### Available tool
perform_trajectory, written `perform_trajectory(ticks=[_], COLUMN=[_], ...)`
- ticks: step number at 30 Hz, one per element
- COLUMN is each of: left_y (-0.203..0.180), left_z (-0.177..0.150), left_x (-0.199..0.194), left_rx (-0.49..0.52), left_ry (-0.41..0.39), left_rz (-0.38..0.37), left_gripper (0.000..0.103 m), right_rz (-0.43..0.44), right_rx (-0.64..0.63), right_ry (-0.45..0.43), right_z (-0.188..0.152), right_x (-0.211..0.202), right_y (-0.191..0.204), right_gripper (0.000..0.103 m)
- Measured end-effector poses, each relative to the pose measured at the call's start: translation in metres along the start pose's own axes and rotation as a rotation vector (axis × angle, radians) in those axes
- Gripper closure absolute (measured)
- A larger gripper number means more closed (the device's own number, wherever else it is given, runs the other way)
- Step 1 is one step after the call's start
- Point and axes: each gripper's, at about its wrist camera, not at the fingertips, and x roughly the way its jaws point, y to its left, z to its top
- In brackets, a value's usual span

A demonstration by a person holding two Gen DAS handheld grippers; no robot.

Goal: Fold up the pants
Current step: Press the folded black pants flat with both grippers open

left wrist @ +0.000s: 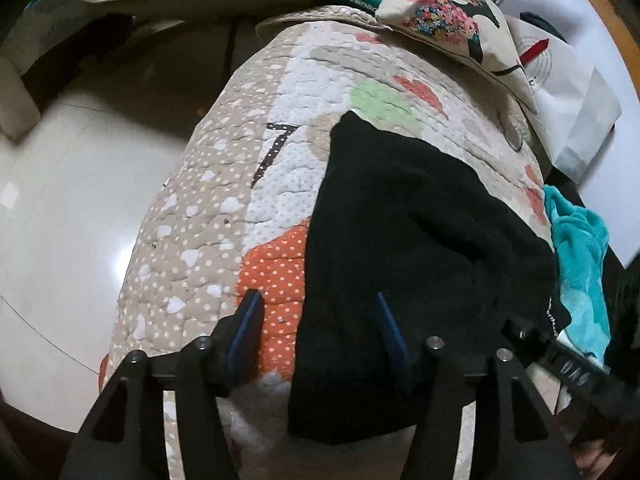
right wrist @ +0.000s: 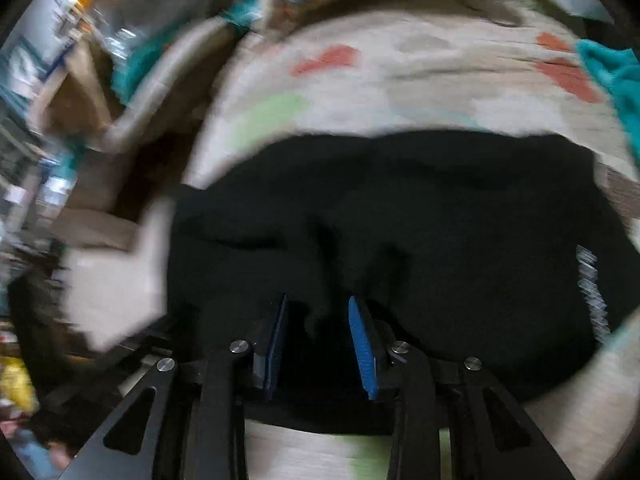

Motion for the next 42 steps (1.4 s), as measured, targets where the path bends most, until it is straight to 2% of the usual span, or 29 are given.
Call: perform_trajectory(ticks=[3,6,9,15,24,28,34,38,42], left_y=[-0.005,-0.012,-0.023,-0.045,-0.056,-0.056,-0.069,-0.091,-0.111], left_z=[0.0,-0.003,-0.004,-0.011,-0.016,-0.016,-0.027,-0.036,-0.034], left_x=[-0.001,-0.007,-0.017,-0.035,-0.035,-0.032,-0.021,-0.019,-0.02], left_rx=[0.02,0.057,0.116,0.232,0.302,0.301,0.353,0.43,0.477], left_ry=[-0.009,-0.029,-0.085,-0.183,-0.2,-0.178,-0.085,-0.068,-0.048], left_rz=[0.021,0.037,0.071,0.123,0.139,0.13,0.078,0.118,0.109], left_gripper=[0.044,0.044,0.044,0.044,0.044,0.044,0.044,0.044,0.044], right_rz=[-0.093,-0.122,-0.091,-0.12,-0.124,-0.122,-0.107,-0.021,0.059], right_rx=[0.014,0.063,0.122,0.169,0.233,0.251,0.312,0.406,0.471], right_ry=[-0.037,-0.096,-0.135,-0.198,-0.223,-0.229,-0.223,-0.206,-0.209], right_z=[-0.016,-0.026,-0.035,-0.04,-0.047,-0.049,-0.058,-0.064,-0.065], right_x=[-0.011,-0.028,-0.038,-0.047,-0.055,-0.059,-0.068,-0.068,-0.068], right_y=[-0.017,-0.023,-0.03,-0.037,-0.055,-0.057,-0.068,-0.085,-0.098], right_gripper=[0.073,0.068,0.065,0.062,0.056,0.055,0.048,0.048,0.048])
